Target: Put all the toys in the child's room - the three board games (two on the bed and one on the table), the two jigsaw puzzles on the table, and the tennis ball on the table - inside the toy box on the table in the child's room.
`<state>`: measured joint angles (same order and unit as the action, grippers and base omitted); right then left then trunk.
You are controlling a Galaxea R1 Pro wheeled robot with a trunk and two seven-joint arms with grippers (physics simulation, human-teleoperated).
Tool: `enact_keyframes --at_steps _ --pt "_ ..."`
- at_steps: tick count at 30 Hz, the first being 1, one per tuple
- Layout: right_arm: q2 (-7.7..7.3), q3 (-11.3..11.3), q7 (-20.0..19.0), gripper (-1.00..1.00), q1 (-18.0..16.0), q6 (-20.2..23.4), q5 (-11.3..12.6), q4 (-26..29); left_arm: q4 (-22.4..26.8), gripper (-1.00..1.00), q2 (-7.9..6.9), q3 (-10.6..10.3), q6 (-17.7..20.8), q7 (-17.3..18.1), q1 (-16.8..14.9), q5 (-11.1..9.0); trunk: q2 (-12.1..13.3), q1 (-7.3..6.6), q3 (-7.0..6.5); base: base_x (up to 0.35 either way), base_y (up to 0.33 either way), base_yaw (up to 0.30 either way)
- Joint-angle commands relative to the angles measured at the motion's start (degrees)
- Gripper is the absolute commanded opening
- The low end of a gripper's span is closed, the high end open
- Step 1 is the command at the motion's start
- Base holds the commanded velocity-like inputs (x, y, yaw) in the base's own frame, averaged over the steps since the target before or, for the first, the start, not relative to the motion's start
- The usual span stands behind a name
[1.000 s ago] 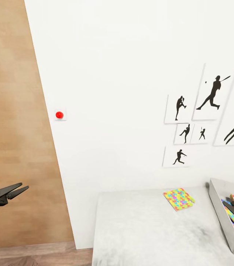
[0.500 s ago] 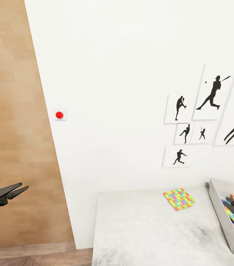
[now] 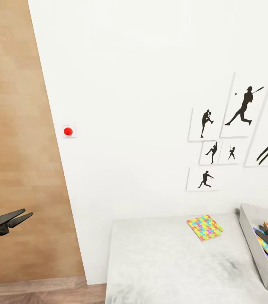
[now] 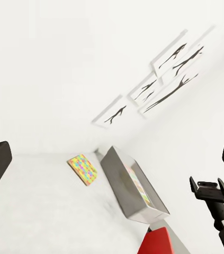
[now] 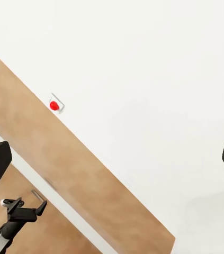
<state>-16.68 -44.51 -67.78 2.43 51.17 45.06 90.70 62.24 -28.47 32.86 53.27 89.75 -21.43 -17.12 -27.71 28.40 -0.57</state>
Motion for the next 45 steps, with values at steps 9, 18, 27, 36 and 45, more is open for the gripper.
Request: enact_keyframes --at_steps 9,18,27,36,45 --pt "0.17 0.0 0.0 1.0 0.0 0.3 0.2 0.1 0.0 1.0 0.0 0.0 0.6 0.3 0.0 0.1 0.0 0.02 0.0 0.0 0.0 0.0" --pt "0.32 0.2 0.3 1.0 0.0 0.6 0.2 0.2 0.0 1.0 0.0 0.0 0.6 0.3 0.0 0.1 0.0 0.02 0.0 0.0 0.0 0.0" --pt "-0.16 0.8 1.2 1.0 -0.1 1.7 0.1 0.1 0.0 1.0 -0.01 0.1 0.6 0.3 0.0 0.1 0.0 0.02 0.0 0.0 0.0 0.0" --pt "-1.35 1.1 5.8 1.0 -2.3 7.5 -0.5 0.2 0.0 1.0 0.0 0.0 0.6 0.3 0.0 0.1 0.0 0.02 0.0 0.0 0.0 0.0" --pt "-3.13 1.8 8.4 1.0 -8.1 8.8 -0.4 0.2 0.0 1.0 0.0 -0.1 0.6 0.3 0.0 0.1 0.0 0.02 0.0 0.0 0.0 0.0"
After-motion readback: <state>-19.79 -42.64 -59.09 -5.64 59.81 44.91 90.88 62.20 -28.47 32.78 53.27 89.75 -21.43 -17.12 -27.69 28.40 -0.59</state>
